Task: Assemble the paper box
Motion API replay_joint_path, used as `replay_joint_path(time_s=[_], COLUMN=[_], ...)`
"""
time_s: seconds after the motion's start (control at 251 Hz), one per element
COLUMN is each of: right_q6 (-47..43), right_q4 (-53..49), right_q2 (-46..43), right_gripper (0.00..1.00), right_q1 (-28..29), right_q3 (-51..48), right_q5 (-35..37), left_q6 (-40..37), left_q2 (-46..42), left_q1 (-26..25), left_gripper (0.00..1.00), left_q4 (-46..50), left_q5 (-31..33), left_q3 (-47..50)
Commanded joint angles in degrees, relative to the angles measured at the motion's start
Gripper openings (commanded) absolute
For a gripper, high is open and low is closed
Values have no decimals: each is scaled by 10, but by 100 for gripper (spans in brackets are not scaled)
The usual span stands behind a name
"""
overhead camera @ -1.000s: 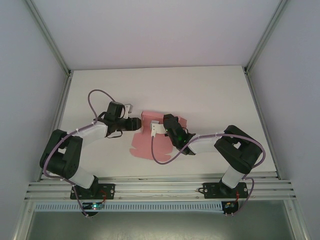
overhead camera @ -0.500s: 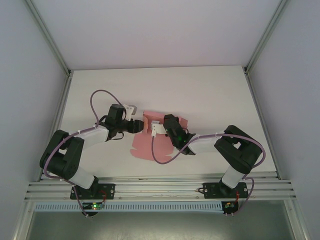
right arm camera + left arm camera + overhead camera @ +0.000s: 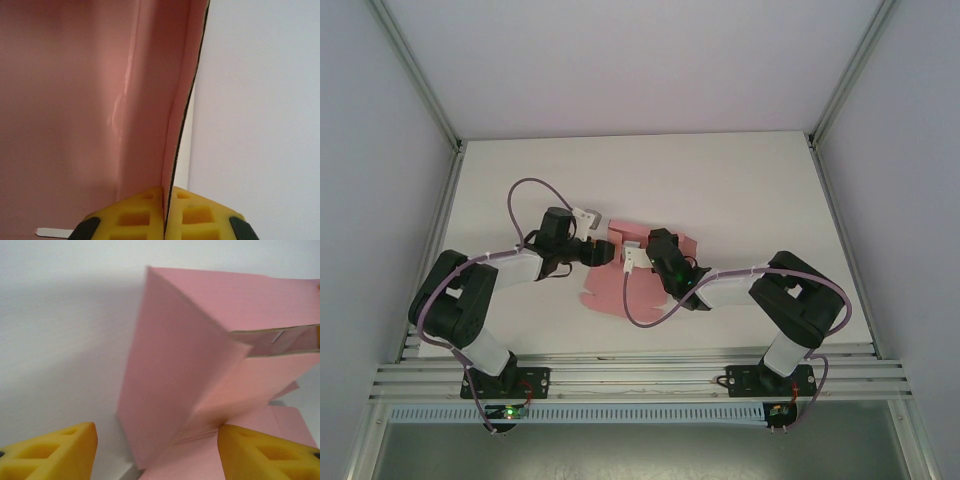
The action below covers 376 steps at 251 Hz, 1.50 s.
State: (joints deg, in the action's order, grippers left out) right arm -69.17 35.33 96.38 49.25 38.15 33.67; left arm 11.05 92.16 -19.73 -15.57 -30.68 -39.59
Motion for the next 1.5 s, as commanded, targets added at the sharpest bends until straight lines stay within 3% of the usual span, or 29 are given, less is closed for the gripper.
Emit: replay_joint_path(time_s=[0.0, 0.092, 0.359, 0.543, 0.674, 0.854, 1.01, 1.129, 1.497], right_q6=[-14, -14, -11, -5, 10, 13, 26, 43, 94], right_q4=[-43, -44, -50, -59, -89, -93, -108, -136, -228], right_q2=[2, 0, -3, -19, -29, -18, -16, -23, -57], right_gripper=[0, 0, 0, 0, 0, 0, 0, 0, 0], right_q1=[21, 21, 26, 30, 30, 30, 30, 30, 23], right_q3=[-2, -4, -5, -14, -13, -12, -10, -7, -7], right_q5=[-31, -29, -28, -36, -52, -40, -39, -39, -23], left_q6=[-25, -29, -29, -41, -28, -10, 21, 83, 139], left_q2=[-1, -1, 24, 25, 44, 57, 78, 95, 93], left_q1=[-16, -17, -21, -58, -65, -66, -75, -78, -78], left_gripper=[65, 52, 37, 32, 32, 19, 1, 0, 0], left_q4=[-51, -51, -23, 2, -21, -54, -31, -32, 20], left_q5=[-38, -14, 30, 192, 231, 269, 368, 462, 557], left_q3=[0, 1, -29, -27, -29, -29, -47, -48, -26])
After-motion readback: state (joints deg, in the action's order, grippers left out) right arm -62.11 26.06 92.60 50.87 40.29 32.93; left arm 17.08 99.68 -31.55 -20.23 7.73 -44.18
